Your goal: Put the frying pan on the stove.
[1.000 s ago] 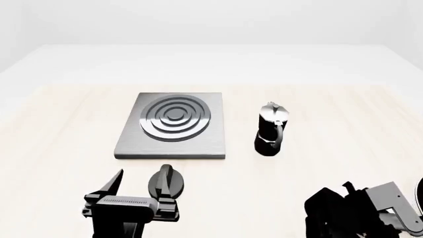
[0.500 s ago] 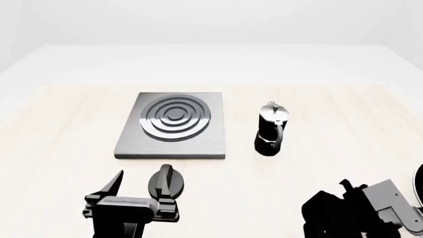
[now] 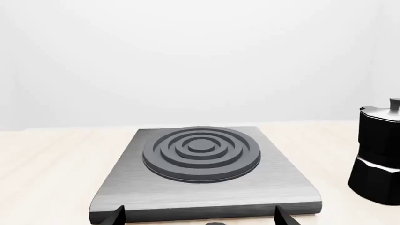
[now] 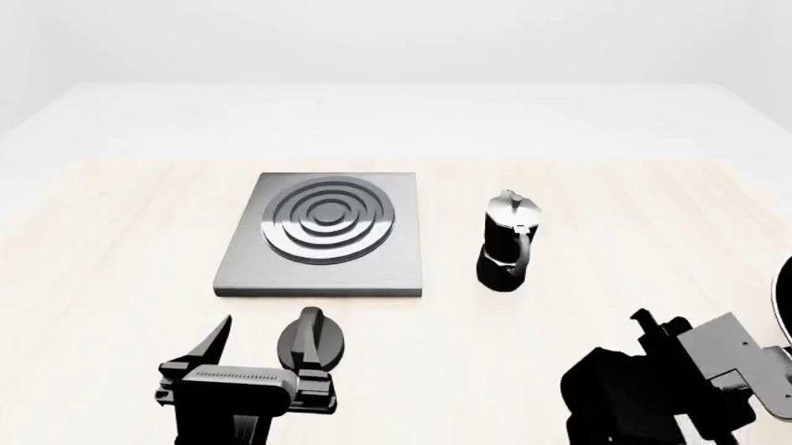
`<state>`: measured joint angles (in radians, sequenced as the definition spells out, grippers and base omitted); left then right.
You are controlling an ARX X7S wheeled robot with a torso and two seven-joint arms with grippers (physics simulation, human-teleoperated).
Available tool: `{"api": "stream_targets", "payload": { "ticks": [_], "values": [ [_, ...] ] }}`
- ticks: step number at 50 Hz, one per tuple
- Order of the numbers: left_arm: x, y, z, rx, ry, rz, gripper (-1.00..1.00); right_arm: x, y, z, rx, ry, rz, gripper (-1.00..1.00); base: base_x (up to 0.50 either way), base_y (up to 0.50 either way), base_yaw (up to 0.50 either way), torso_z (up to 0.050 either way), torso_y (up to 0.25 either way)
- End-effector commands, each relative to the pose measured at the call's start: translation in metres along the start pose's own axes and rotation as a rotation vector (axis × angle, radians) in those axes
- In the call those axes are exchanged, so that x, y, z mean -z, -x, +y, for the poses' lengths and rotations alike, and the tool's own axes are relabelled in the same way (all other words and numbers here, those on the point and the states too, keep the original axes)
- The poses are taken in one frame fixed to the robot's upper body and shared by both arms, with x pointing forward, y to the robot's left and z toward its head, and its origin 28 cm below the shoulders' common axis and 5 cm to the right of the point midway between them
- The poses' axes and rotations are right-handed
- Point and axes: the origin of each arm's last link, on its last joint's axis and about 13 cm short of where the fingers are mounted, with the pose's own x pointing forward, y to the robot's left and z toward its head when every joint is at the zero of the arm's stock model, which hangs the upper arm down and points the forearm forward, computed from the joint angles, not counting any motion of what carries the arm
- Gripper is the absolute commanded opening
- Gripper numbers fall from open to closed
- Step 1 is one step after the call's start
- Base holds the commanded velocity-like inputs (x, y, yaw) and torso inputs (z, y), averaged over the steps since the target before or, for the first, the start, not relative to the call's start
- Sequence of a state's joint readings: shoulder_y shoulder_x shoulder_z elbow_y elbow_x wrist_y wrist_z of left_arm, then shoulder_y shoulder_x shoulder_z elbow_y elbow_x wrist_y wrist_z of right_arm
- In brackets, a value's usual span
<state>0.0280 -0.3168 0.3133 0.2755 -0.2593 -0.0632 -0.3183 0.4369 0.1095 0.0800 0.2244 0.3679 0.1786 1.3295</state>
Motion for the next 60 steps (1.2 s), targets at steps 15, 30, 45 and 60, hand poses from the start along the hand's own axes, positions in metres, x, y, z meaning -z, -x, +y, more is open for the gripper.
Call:
{"api": "stream_targets", "payload": {
  "ticks": [15, 30, 45, 60],
  "values": [
    [0.000, 0.000, 0.000, -0.002, 0.002, -0.001, 1.00, -0.022, 0.019, -0.001, -0.226, -0.096, -0.106, -1.00, 0.00, 0.00, 0.00, 0.000, 0.001],
    [0.001, 0.000, 0.000, -0.002, 0.004, 0.000, 1.00, -0.027, 0.027, -0.002, -0.400, -0.142, -0.128, -1.00, 0.00, 0.00, 0.00, 0.000, 0.001],
    [0.000, 0.000, 0.000, -0.001, 0.001, -0.001, 1.00, -0.029, 0.042, -0.003, -0.570, -0.116, -0.165, -1.00, 0.00, 0.00, 0.00, 0.000, 0.002],
    [0.000, 0.000, 0.000, -0.004, -0.001, -0.003, 1.00, -0.031, 0.057, -0.001, -0.706, -0.097, -0.206, -1.00, 0.00, 0.00, 0.00, 0.001, 0.001]
  ]
}}
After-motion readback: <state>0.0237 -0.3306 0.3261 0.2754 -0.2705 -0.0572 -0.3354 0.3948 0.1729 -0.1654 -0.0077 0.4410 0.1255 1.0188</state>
